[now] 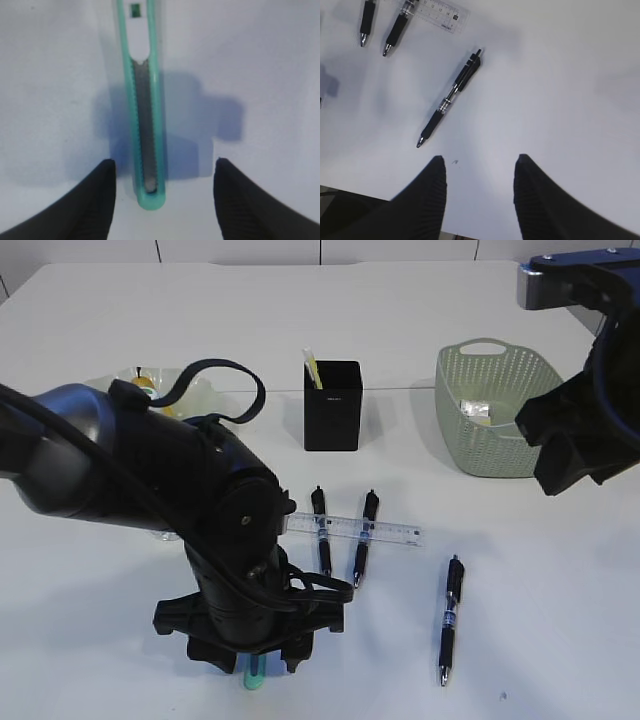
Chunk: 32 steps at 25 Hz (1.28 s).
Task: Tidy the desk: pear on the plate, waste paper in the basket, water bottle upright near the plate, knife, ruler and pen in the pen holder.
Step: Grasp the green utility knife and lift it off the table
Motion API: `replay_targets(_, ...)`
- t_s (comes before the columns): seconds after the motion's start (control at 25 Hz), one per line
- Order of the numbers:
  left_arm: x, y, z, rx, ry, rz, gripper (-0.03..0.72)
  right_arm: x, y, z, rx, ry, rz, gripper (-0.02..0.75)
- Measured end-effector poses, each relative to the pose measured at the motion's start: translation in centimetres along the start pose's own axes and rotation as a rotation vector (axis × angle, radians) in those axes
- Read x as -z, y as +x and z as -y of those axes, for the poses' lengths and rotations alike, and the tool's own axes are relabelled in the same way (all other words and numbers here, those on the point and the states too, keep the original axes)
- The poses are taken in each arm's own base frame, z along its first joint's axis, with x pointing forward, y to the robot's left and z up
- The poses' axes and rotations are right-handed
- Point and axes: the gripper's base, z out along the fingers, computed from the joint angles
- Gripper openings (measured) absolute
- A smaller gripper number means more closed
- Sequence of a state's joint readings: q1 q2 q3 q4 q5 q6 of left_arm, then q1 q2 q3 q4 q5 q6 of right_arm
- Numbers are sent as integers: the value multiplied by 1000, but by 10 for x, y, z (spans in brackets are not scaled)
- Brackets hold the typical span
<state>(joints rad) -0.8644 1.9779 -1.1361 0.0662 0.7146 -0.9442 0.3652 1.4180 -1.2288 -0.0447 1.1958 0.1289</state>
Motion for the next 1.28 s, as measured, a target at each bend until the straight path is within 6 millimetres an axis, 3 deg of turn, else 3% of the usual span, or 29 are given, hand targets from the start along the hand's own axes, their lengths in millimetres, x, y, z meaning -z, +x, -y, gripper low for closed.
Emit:
replay_targets(1.0,-9,1,3,27,15,-19,391,0,0,1,3,10,2,337)
replay_targets(1.12,-9,2,2,27,0,-30,348,0,0,1,3,10,2,337)
replay_targets(1.28,-10,4,-1,26,-33,-55,214,0,0,1,3,10,1,337)
